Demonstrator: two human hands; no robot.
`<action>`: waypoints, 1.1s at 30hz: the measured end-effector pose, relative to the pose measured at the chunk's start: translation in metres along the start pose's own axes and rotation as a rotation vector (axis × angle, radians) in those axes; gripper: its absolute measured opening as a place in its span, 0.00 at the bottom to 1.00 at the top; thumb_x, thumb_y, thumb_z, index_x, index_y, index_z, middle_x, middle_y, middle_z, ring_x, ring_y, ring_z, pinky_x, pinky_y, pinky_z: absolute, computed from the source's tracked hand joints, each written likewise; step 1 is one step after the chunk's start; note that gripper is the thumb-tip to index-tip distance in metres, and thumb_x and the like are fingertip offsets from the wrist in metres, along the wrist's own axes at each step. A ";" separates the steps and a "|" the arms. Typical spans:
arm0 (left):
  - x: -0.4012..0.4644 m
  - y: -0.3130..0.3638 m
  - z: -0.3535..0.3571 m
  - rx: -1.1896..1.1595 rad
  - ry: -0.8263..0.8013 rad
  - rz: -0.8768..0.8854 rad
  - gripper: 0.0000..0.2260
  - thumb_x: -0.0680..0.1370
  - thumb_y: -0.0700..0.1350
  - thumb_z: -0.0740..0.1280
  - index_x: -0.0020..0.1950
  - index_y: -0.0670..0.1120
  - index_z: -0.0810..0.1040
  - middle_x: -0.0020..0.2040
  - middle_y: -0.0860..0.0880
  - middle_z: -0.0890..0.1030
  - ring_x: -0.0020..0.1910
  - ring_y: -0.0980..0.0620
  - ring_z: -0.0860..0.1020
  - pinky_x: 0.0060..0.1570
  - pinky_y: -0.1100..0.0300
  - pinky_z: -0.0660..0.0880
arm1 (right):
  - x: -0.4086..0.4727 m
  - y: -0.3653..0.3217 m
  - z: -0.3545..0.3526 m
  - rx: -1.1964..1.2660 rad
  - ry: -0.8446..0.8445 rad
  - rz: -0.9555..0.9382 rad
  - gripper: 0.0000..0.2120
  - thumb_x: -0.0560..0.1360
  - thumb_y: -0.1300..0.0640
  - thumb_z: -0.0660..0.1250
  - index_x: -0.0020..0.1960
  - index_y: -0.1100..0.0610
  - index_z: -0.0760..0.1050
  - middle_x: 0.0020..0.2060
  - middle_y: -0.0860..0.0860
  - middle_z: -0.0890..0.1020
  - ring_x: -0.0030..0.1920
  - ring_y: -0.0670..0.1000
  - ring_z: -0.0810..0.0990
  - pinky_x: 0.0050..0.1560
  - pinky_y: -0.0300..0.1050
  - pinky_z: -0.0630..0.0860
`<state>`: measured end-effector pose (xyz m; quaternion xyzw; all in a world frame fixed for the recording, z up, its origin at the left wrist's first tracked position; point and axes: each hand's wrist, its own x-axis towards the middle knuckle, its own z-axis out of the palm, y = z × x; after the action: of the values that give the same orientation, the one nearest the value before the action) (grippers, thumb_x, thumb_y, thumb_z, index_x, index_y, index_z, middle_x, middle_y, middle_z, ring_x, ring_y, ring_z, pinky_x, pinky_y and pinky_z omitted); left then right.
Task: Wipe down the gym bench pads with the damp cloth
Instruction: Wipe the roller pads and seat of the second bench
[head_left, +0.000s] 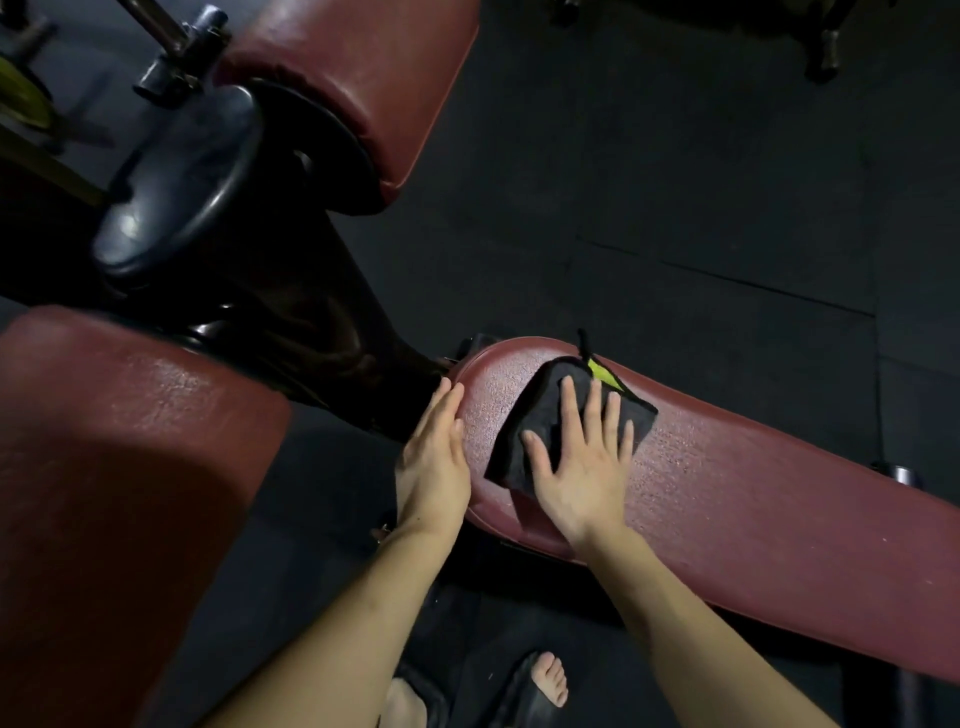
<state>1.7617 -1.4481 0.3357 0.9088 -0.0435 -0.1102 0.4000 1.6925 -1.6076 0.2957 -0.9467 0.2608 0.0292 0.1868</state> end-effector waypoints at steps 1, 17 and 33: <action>0.001 0.000 -0.001 -0.010 -0.014 -0.005 0.20 0.86 0.41 0.60 0.77 0.52 0.72 0.79 0.58 0.67 0.76 0.61 0.65 0.62 0.85 0.53 | 0.006 -0.006 0.002 0.024 0.028 -0.018 0.35 0.82 0.33 0.46 0.84 0.45 0.44 0.84 0.51 0.45 0.83 0.54 0.39 0.82 0.59 0.42; 0.001 -0.004 -0.006 -0.046 -0.073 -0.034 0.20 0.87 0.45 0.58 0.78 0.59 0.70 0.79 0.66 0.64 0.72 0.68 0.63 0.62 0.83 0.53 | -0.015 0.028 -0.013 -0.001 -0.029 -0.285 0.40 0.79 0.26 0.53 0.83 0.47 0.53 0.83 0.47 0.50 0.83 0.49 0.41 0.82 0.58 0.44; 0.000 -0.006 0.000 -0.121 -0.030 -0.046 0.19 0.86 0.42 0.60 0.76 0.55 0.73 0.78 0.62 0.67 0.66 0.79 0.62 0.57 0.88 0.53 | 0.076 -0.007 -0.017 0.309 0.362 -0.065 0.21 0.73 0.61 0.71 0.64 0.52 0.74 0.54 0.53 0.80 0.53 0.58 0.75 0.57 0.55 0.72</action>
<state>1.7616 -1.4441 0.3312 0.8819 -0.0217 -0.1354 0.4510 1.7610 -1.6453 0.3017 -0.9045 0.2610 -0.1875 0.2804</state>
